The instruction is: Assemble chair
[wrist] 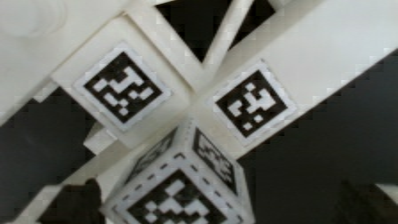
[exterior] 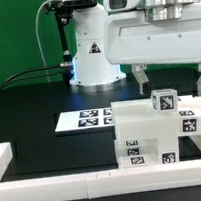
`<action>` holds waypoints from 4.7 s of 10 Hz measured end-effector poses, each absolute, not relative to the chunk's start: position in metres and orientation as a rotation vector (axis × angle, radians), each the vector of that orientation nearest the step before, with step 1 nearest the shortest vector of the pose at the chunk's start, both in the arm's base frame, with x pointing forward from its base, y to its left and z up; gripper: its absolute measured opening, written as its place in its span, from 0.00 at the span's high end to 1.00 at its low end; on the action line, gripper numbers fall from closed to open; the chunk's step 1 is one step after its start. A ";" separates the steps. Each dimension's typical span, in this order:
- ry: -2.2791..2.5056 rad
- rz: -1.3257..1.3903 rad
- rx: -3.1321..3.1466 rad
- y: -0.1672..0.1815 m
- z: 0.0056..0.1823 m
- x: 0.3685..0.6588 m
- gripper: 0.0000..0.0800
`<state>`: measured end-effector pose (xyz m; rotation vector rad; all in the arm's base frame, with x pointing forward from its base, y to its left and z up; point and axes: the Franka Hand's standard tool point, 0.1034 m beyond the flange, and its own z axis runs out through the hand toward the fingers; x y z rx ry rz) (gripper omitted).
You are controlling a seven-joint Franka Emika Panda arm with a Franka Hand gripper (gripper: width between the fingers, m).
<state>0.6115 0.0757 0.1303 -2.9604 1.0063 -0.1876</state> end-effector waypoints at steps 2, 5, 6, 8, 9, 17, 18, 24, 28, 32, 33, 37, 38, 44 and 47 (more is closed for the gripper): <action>0.748 -0.189 -3.050 0.075 0.130 0.611 0.19; 0.074 -0.173 -3.206 0.069 0.125 0.609 0.19; 0.047 -0.185 -3.208 0.064 0.125 0.609 0.19; 0.114 -0.186 -3.205 0.064 0.124 0.609 0.35; 0.201 -0.189 -3.197 0.064 0.124 0.609 0.52; 1.833 -0.193 -2.462 0.082 0.124 0.610 0.65; 1.795 -0.191 -2.499 0.080 0.124 0.610 0.65; 2.334 -0.117 -1.901 0.061 0.122 0.608 0.64; 2.507 -0.088 -1.588 0.044 0.122 0.609 0.64; 2.521 -0.085 -1.566 0.049 0.122 0.608 0.42; 2.485 -0.090 -1.625 0.049 0.122 0.608 0.27; 2.022 -0.003 -2.242 0.053 0.124 0.604 0.19; 1.992 -0.009 -2.268 0.053 0.124 0.604 0.19; 1.071 -0.012 -2.948 0.035 0.117 0.610 0.19; 1.079 -0.012 -2.945 0.035 0.117 0.610 0.47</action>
Offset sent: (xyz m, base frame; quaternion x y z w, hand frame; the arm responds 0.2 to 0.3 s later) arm 0.0016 0.0087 -0.0057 -0.0171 -0.0447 -0.4005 0.9150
